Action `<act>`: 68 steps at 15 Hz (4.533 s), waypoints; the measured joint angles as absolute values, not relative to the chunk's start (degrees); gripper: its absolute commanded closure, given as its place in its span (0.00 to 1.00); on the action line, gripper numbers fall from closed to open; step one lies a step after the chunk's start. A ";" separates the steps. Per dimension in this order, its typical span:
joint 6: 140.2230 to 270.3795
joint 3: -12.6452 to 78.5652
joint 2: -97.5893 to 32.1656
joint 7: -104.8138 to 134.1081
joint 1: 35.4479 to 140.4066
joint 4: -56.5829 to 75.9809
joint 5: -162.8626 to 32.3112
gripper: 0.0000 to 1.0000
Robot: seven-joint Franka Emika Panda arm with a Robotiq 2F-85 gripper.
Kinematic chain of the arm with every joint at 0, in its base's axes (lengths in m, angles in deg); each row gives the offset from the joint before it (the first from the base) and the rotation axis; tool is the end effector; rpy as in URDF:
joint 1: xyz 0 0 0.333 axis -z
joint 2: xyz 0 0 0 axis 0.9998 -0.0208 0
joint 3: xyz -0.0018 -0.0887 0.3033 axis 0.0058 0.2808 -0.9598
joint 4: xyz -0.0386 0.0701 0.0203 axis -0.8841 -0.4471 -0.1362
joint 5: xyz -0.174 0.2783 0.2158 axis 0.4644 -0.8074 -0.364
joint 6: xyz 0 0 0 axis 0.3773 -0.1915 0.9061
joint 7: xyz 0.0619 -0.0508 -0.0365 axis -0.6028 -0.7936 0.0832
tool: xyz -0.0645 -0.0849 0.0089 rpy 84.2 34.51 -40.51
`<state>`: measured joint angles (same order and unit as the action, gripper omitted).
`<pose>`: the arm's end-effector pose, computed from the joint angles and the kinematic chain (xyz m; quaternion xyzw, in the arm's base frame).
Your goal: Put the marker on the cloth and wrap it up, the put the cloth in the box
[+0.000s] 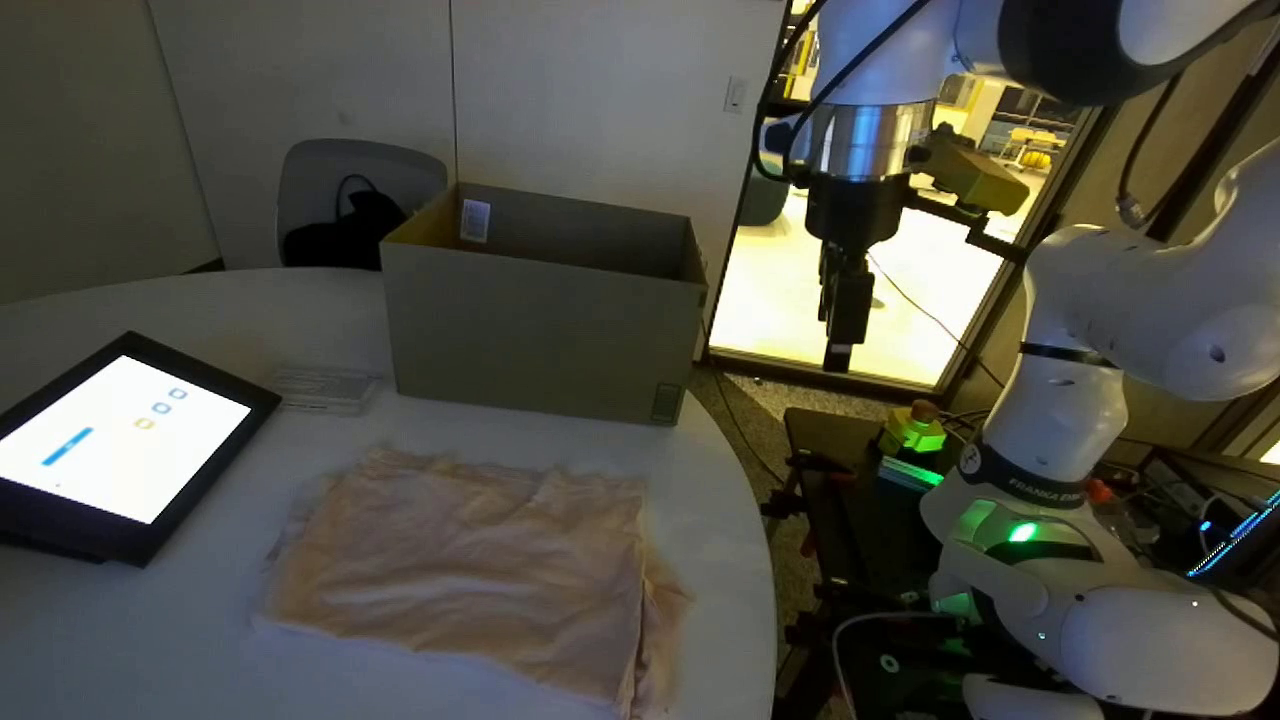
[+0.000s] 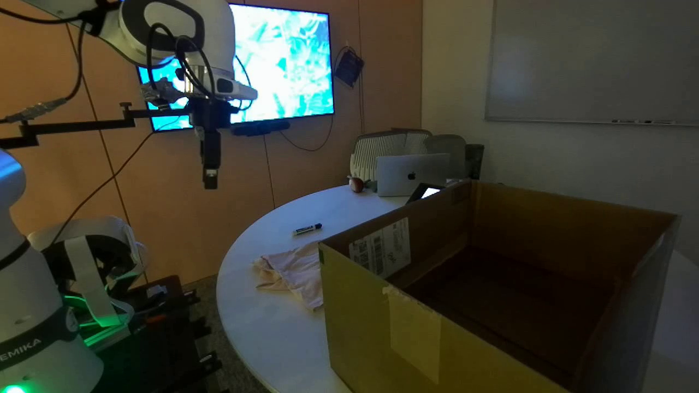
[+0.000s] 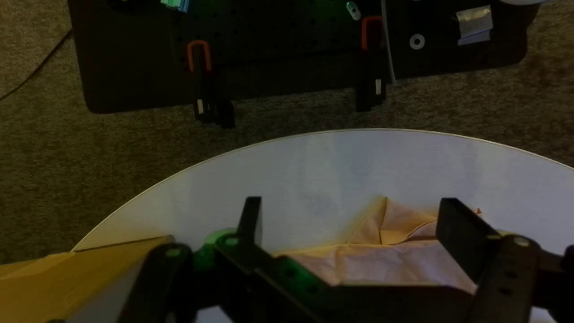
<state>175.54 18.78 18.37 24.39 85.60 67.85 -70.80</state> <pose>0.3264 0.0801 0.4207 0.9939 -0.0365 -0.0910 0.0509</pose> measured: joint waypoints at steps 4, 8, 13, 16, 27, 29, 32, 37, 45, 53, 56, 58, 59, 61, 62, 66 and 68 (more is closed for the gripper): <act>178.36 18.53 16.44 23.86 85.20 67.57 -70.07 0.00; 186.39 16.52 9.50 23.80 84.33 64.87 -67.62 0.00; 194.25 13.55 -6.20 24.25 82.92 55.49 -63.38 0.00; 195.45 13.06 -16.82 25.42 80.98 47.22 -60.27 0.00; 195.46 18.31 -48.86 29.59 66.63 15.58 -50.08 0.00; 195.46 20.02 -53.27 30.48 64.23 10.71 -50.03 0.00; 195.62 21.39 -59.16 32.06 62.44 4.32 -50.93 0.00; 196.10 21.97 -66.14 34.29 62.12 -2.96 -55.97 0.00; 200.14 22.00 -71.84 31.14 62.47 -6.69 -60.75 0.00; 200.80 22.10 -74.82 25.10 62.48 -7.24 -60.69 0.00; 200.75 22.14 -74.83 24.58 62.48 -7.30 -60.69 0.26; 200.62 22.14 -74.82 24.51 62.45 -7.57 -60.69 0.42; 200.46 22.14 -74.82 24.48 62.45 -7.82 -60.69 0.51; 200.03 22.14 -74.82 24.46 62.43 -8.30 -60.69 0.66; 199.72 22.14 -74.82 24.45 62.39 -8.52 -60.69 0.75; 198.13 22.14 -74.82 24.13 62.28 -9.45 -60.69 0.94; 197.20 22.11 -74.77 23.76 62.28 -9.86 -60.69 0.93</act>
<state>197.20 22.11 -74.77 23.76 62.28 -9.86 -60.69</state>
